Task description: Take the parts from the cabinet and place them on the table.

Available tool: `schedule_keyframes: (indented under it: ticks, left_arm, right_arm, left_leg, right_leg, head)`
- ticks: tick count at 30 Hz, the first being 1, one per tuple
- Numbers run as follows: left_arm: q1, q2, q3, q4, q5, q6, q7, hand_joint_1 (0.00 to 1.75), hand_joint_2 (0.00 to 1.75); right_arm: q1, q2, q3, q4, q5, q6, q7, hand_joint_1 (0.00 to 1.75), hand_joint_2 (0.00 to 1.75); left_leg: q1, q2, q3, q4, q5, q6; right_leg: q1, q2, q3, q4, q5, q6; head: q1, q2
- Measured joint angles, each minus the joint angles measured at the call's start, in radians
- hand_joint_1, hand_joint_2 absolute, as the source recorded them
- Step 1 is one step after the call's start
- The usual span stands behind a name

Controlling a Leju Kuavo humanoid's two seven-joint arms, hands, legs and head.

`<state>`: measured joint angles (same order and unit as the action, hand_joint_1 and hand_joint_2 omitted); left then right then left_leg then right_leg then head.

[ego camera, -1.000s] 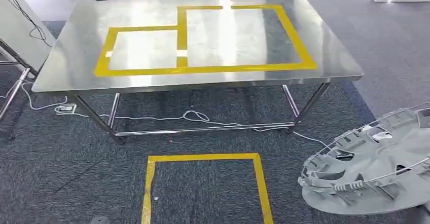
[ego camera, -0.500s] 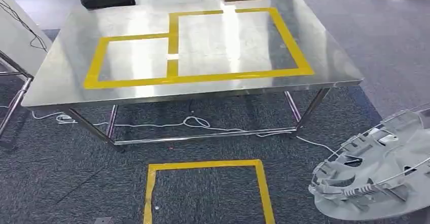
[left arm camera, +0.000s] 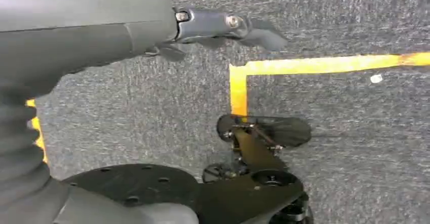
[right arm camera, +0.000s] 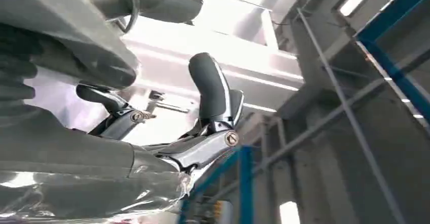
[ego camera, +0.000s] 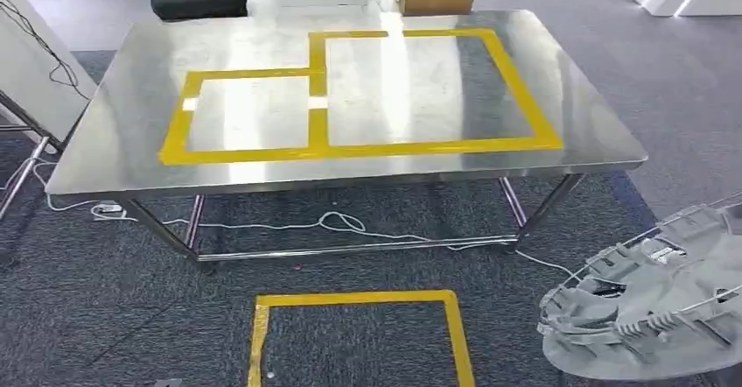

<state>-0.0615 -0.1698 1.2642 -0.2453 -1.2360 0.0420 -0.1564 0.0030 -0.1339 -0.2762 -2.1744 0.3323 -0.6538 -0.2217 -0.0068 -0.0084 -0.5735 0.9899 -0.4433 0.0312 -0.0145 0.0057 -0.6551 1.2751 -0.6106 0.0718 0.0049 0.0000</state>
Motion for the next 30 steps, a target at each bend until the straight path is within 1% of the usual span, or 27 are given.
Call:
schedule_keyframes:
  ticks: [1,2,3,4,5,6,7,8,9,10,11,12,13,15,16,17,18,19,21,22,23,24,25,26,27,28,30]
  left_arm:
    - [0.001,0.000,0.000,0.000,0.000,0.000,0.001,0.00,1.75]
    - [0.004,-0.001,0.001,0.000,0.000,0.000,0.003,0.00,1.75]
    - [0.005,-0.001,0.001,0.000,0.000,0.000,0.003,0.00,1.75]
    - [0.005,-0.003,0.001,0.000,0.000,0.000,0.003,0.00,1.75]
    - [0.004,-0.003,0.001,0.000,0.000,0.000,0.003,0.00,1.75]
    - [0.004,-0.003,0.002,0.000,0.000,0.000,0.003,0.00,1.75]
    - [0.002,-0.002,0.003,0.000,0.000,0.000,0.003,0.00,1.75]
    - [0.000,-0.002,0.003,0.000,0.000,0.000,0.003,0.00,1.75]
    - [0.002,-0.001,0.003,0.000,0.000,0.000,0.003,0.00,1.75]
    - [0.003,-0.001,0.003,0.000,0.000,-0.001,0.003,0.00,1.75]
    - [0.002,0.000,0.003,0.000,0.000,-0.001,0.003,0.00,1.75]
    - [0.001,0.000,0.003,0.000,0.000,-0.001,0.003,0.00,1.75]
    - [-0.002,0.000,0.003,0.000,0.000,-0.001,0.003,0.00,1.75]
    - [-0.003,-0.001,0.003,0.000,0.000,-0.001,0.003,0.00,1.75]
    - [-0.001,-0.001,0.003,0.001,0.000,-0.001,0.003,0.00,1.75]
    - [0.001,-0.001,0.003,0.001,0.000,-0.001,0.003,0.00,1.75]
    - [0.002,-0.001,0.004,0.001,0.000,-0.001,0.003,0.00,1.75]
    - [0.002,-0.001,0.004,0.001,0.000,-0.001,0.003,0.00,1.75]
    - [0.002,0.000,0.004,0.001,0.000,-0.001,0.003,0.00,1.75]
    - [0.003,0.001,0.005,0.001,0.000,-0.001,0.003,0.00,1.75]
    - [0.000,0.000,0.006,0.001,0.000,-0.001,0.003,0.00,1.75]
    - [0.000,0.000,0.006,0.001,0.000,-0.001,0.003,0.00,1.75]
    - [0.001,0.000,0.008,0.001,0.000,-0.001,0.003,0.00,1.75]
    - [0.001,-0.002,0.010,0.002,0.000,-0.001,0.003,0.00,1.75]
    - [0.002,-0.002,0.011,0.002,0.000,-0.001,0.003,0.00,1.75]
    - [0.000,0.000,0.012,0.002,0.000,-0.001,0.003,0.00,1.75]
    - [-0.002,0.001,0.015,0.002,0.002,-0.001,0.003,0.00,1.75]
  right_arm:
    - [0.000,0.000,-0.003,0.002,-0.007,-0.003,0.005,1.75,1.75]
    - [0.001,0.000,-0.007,0.004,-0.008,-0.004,0.007,1.75,1.75]
    - [0.000,0.000,-0.010,0.004,-0.011,-0.006,0.007,1.75,1.75]
    - [0.000,0.000,-0.012,0.004,-0.011,-0.009,0.007,1.75,1.75]
    - [0.000,-0.001,-0.016,0.004,-0.011,-0.008,0.007,1.75,1.75]
    - [-0.002,-0.007,-0.019,0.005,-0.010,-0.001,0.014,1.75,1.75]
    - [-0.006,-0.016,-0.024,0.009,-0.006,0.007,0.021,1.75,1.75]
    - [-0.010,-0.027,-0.033,0.013,0.000,0.013,0.026,1.75,1.75]
    - [-0.014,-0.036,-0.044,0.015,0.003,0.015,0.027,1.75,1.75]
    - [-0.020,-0.043,-0.057,0.019,0.006,0.019,0.027,1.75,1.75]
    - [-0.021,-0.050,-0.067,0.021,0.006,0.021,0.027,1.75,1.75]
    - [-0.023,-0.057,-0.075,0.021,0.007,0.021,0.028,1.75,1.75]
    - [-0.026,-0.061,-0.082,0.023,0.009,0.022,0.028,1.75,1.75]
    - [-0.029,-0.067,-0.091,0.027,0.009,0.023,0.028,1.75,1.75]
    - [-0.030,-0.069,-0.094,0.029,0.009,0.023,0.028,1.75,1.75]
    - [-0.030,-0.070,-0.095,0.032,0.009,0.023,0.028,1.75,1.75]
    - [-0.030,-0.071,-0.097,0.034,0.009,0.023,0.028,1.75,1.75]
    - [-0.030,-0.072,-0.099,0.036,0.009,0.024,0.028,1.75,1.75]
    - [-0.033,-0.075,-0.101,0.037,0.009,0.024,0.028,1.75,1.75]
    - [-0.036,-0.075,-0.102,0.037,0.009,0.024,0.028,1.75,1.75]
    - [-0.036,-0.076,-0.104,0.039,0.008,0.024,0.028,1.75,1.75]
    - [-0.036,-0.077,-0.106,0.040,0.008,0.025,0.028,1.75,1.75]
    - [-0.036,-0.079,-0.108,0.041,0.008,0.025,0.029,1.75,1.75]
    - [-0.038,-0.081,-0.109,0.042,0.008,0.025,0.029,1.75,1.75]
    - [-0.037,-0.082,-0.109,0.043,0.007,0.026,0.031,1.75,1.75]
    - [-0.039,-0.084,-0.110,0.043,0.003,0.029,0.032,1.75,1.75]
    - [-0.039,-0.088,-0.111,0.044,-0.016,0.045,0.042,1.75,1.75]
  left_leg:
    - [-0.001,-0.001,0.004,0.001,-0.005,0.000]
    - [-0.002,-0.001,0.011,0.001,-0.011,-0.001]
    - [-0.002,-0.002,0.020,0.001,-0.017,-0.002]
    - [-0.002,-0.004,0.031,0.001,-0.024,-0.005]
    - [-0.001,-0.005,0.044,0.001,-0.033,-0.008]
    - [-0.001,-0.006,0.050,0.000,-0.041,-0.014]
    - [-0.005,-0.006,0.053,0.004,-0.045,-0.020]
    - [-0.006,-0.006,0.049,0.000,-0.047,-0.025]
    - [-0.006,-0.005,0.054,0.003,-0.045,-0.032]
    - [-0.006,-0.006,0.055,0.004,-0.043,-0.036]
    - [-0.006,-0.005,0.054,0.006,-0.049,-0.041]
    - [-0.006,-0.004,0.043,0.030,-0.053,-0.047]
    - [-0.005,-0.003,0.009,0.087,-0.071,-0.055]
    - [0.000,-0.002,-0.092,0.246,-0.139,-0.060]
    - [0.000,-0.002,-0.133,0.300,-0.159,-0.062]
    - [0.001,-0.002,-0.157,0.317,-0.155,-0.061]
    - [0.000,-0.002,-0.158,0.292,-0.121,-0.058]
    - [0.000,-0.002,-0.139,0.232,-0.068,-0.053]
    - [-0.003,-0.001,-0.079,0.069,0.046,-0.040]
    - [-0.007,0.000,-0.071,0.028,0.045,-0.035]
    - [-0.007,0.000,-0.067,0.019,0.012,-0.033]
    - [-0.008,-0.001,-0.061,0.013,0.015,-0.030]
    - [-0.008,-0.002,-0.056,-0.001,0.024,-0.023]
    - [-0.004,-0.003,-0.039,-0.001,0.030,-0.014]
    - [-0.002,-0.002,-0.025,-0.005,0.028,-0.008]
    - [-0.002,-0.002,-0.016,-0.004,0.022,-0.002]
    - [-0.004,-0.002,-0.007,-0.004,0.012,0.004]
  right_leg:
    - [0.000,0.000,-0.039,0.050,-0.013,0.002]
    - [0.000,0.000,-0.054,0.050,0.001,0.002]
    - [0.000,0.000,-0.045,0.006,0.041,0.001]
    - [0.000,0.000,-0.018,-0.070,0.095,0.000]
    - [-0.001,0.000,0.021,-0.169,0.159,0.001]
    - [-0.002,-0.001,0.047,-0.239,0.193,0.000]
    - [0.002,-0.001,0.046,-0.249,0.148,-0.009]
    - [0.004,-0.001,0.054,-0.246,0.157,-0.019]
    - [0.004,0.001,0.049,-0.248,0.170,-0.026]
    - [0.004,0.002,0.050,-0.248,0.169,-0.030]
    - [-0.003,0.002,0.059,-0.250,0.171,-0.035]
    - [-0.004,0.001,0.066,-0.253,0.168,-0.039]
    - [-0.005,0.000,0.069,-0.254,0.165,-0.044]
    - [-0.005,0.000,0.073,-0.254,0.157,-0.047]
    - [-0.005,0.001,0.076,-0.254,0.151,-0.047]
    - [-0.005,0.002,0.084,-0.254,0.145,-0.047]
    - [-0.005,0.003,0.094,-0.254,0.138,-0.046]
    - [-0.005,0.003,0.108,-0.254,0.129,-0.044]
    - [-0.005,0.003,0.133,-0.256,0.112,-0.038]
    - [-0.002,0.004,0.143,-0.253,0.104,-0.032]
    - [0.000,0.005,0.134,-0.259,0.094,-0.023]
    - [-0.001,0.005,0.141,-0.274,0.090,-0.018]
    - [-0.001,0.005,0.154,-0.258,0.108,-0.007]
    - [-0.001,0.004,0.169,-0.266,0.102,0.000]
    - [-0.003,0.002,0.168,-0.255,0.088,0.003]
    - [-0.003,0.001,0.154,-0.216,0.068,0.003]
    - [-0.003,0.001,0.061,-0.063,0.012,0.005]
  head:
    - [0.000,0.000]
    - [0.002,0.000]
    - [0.000,0.000]
    - [0.001,0.000]
    - [0.001,0.000]
    - [0.002,0.000]
    - [-0.001,0.000]
    - [-0.001,0.000]
    - [-0.001,0.000]
    - [-0.001,0.000]
    - [-0.003,0.000]
    - [-0.001,0.000]
    - [-0.005,0.000]
    - [-0.004,0.000]
    - [-0.004,0.000]
    - [-0.004,0.000]
    - [-0.004,0.000]
    - [-0.004,0.000]
    - [-0.005,0.000]
    - [-0.004,0.000]
    - [-0.004,0.000]
    - [-0.003,0.000]
    - [-0.005,0.000]
    - [-0.003,0.000]
    - [-0.002,0.000]
    - [0.003,0.000]
    - [0.005,0.000]
